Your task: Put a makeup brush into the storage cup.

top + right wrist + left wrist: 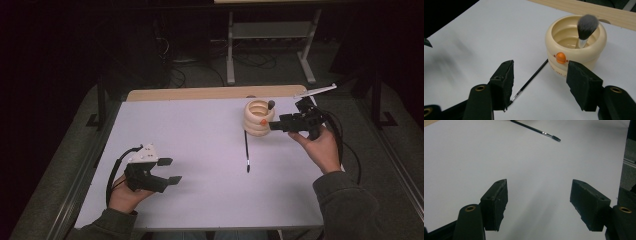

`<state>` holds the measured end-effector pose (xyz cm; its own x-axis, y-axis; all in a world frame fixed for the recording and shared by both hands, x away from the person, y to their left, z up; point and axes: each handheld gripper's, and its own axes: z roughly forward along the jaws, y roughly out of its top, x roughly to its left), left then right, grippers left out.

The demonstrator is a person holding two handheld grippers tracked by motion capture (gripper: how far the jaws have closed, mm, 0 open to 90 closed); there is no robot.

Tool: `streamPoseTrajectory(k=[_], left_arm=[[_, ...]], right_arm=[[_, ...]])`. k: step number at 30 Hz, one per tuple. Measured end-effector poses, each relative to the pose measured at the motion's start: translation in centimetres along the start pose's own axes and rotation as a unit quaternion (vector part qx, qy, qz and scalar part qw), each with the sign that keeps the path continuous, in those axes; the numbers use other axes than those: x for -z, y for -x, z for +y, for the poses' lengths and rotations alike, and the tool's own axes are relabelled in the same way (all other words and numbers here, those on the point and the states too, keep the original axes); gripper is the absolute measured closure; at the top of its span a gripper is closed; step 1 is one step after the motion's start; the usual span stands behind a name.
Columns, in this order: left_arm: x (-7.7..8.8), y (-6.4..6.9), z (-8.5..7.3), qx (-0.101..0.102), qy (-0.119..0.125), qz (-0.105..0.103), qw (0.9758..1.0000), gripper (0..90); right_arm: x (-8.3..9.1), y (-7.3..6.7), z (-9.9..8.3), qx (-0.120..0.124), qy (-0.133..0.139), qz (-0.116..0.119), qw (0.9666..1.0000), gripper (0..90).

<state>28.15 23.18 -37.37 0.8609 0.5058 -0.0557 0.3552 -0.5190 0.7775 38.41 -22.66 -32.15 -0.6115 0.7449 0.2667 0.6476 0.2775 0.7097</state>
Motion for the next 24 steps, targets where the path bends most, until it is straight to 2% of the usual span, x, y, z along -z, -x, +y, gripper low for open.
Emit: streamPoseTrajectory(k=[14,15,24], left_arm=[[-0.4,0.1,-0.1,0.001,-0.007,-0.004,1.0000,30.0],[-0.4,0.1,-0.1,0.000,-0.008,-0.003,1.0000,30.0],[-0.5,0.5,0.0,-0.001,-0.005,-0.002,1.0000,30.0]], right_arm=[[-0.9,-1.3,-0.9,0.013,-0.013,-0.002,0.9998,38.3],[-1.1,-1.4,-1.0,0.007,-0.016,-0.001,0.9999,38.4],[-2.0,-2.0,-1.6,0.013,-0.030,-0.006,0.9994,39.6]])
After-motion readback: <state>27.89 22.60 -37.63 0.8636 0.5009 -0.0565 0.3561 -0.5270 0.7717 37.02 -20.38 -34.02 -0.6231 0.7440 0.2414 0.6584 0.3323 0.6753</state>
